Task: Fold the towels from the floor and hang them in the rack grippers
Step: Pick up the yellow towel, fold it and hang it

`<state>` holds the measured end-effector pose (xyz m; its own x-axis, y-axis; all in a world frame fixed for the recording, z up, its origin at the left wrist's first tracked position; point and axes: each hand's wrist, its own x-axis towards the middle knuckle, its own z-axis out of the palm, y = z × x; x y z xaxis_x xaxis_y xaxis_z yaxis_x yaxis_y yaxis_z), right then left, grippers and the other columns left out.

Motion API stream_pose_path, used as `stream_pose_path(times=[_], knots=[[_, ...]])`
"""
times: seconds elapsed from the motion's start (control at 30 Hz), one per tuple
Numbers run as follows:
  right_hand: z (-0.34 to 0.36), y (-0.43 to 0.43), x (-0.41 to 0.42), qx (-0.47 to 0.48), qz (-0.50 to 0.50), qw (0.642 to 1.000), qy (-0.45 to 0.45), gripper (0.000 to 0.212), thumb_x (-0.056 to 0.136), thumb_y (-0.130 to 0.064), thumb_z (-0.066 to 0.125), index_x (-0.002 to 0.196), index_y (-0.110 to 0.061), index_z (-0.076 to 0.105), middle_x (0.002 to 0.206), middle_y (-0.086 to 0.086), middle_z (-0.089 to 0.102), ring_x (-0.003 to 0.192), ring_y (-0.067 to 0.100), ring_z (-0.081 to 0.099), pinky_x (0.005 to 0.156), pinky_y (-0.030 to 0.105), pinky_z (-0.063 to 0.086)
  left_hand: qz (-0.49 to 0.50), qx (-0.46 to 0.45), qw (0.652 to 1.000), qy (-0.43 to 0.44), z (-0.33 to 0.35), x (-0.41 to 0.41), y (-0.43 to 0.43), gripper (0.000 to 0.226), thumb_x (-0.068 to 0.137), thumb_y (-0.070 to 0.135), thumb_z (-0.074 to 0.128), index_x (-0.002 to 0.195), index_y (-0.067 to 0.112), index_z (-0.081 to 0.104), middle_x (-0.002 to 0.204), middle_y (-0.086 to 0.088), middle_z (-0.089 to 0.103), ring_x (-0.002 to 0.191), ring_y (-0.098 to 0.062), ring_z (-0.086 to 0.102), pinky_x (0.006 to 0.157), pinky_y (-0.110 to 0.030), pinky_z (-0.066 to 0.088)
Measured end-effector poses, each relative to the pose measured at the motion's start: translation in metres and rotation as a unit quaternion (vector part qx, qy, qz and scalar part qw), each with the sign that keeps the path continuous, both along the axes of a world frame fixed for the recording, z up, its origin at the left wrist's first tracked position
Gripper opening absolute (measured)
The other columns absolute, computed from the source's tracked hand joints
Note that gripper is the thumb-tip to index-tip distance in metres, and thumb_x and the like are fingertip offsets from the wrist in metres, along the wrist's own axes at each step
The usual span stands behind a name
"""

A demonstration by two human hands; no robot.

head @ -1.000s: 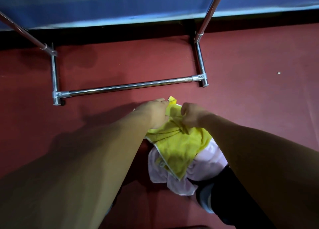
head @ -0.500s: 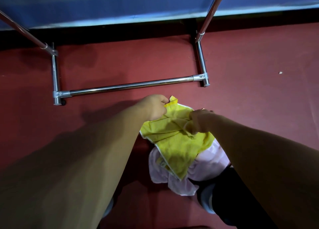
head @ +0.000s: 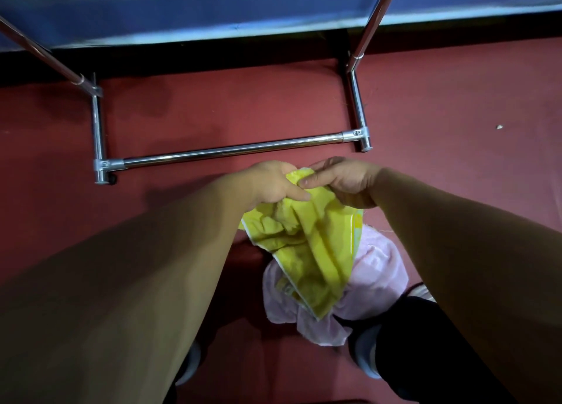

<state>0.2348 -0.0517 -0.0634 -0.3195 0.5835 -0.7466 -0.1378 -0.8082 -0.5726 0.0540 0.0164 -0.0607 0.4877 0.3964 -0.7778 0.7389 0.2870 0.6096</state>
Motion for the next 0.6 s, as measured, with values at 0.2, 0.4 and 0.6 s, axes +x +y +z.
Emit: stream_pose_path(times=[0.2,0.4,0.6], knots=[[-0.006,-0.010,0.023,-0.040,0.111,0.985,-0.123,0.022,0.089,0.001,0.077,0.110,0.000,0.076,0.101,0.018,0.080,0.088,0.033,0.077,0.080,0.038,0.065,0.118,0.040,0.992,0.034,-0.003,-0.015,0.017,0.049,0.088,0.033,0.084,0.130,0.012,0.071,0.118,-0.011,0.078,0.112,-0.031,0.074,0.103,-0.048,0.058],[-0.007,-0.008,0.033,0.015,0.236,0.853,-0.466,0.035,0.094,-0.041,0.076,0.106,-0.009,0.075,0.097,0.013,0.070,0.092,0.030,0.065,0.076,0.033,0.050,0.300,0.148,0.942,0.014,0.007,-0.024,0.042,0.054,0.078,0.049,0.065,0.120,0.016,0.072,0.112,-0.007,0.078,0.106,-0.029,0.075,0.096,-0.049,0.061],[0.003,0.009,0.025,0.047,-0.012,0.922,-0.384,0.020,0.093,-0.019,0.078,0.077,-0.011,0.070,0.066,0.006,0.065,0.050,0.012,0.064,0.047,0.021,0.055,0.353,0.198,0.912,0.076,0.006,-0.044,0.057,0.009,0.099,0.024,0.060,0.102,0.024,0.069,0.091,-0.001,0.073,0.085,-0.026,0.070,0.079,-0.036,0.059]])
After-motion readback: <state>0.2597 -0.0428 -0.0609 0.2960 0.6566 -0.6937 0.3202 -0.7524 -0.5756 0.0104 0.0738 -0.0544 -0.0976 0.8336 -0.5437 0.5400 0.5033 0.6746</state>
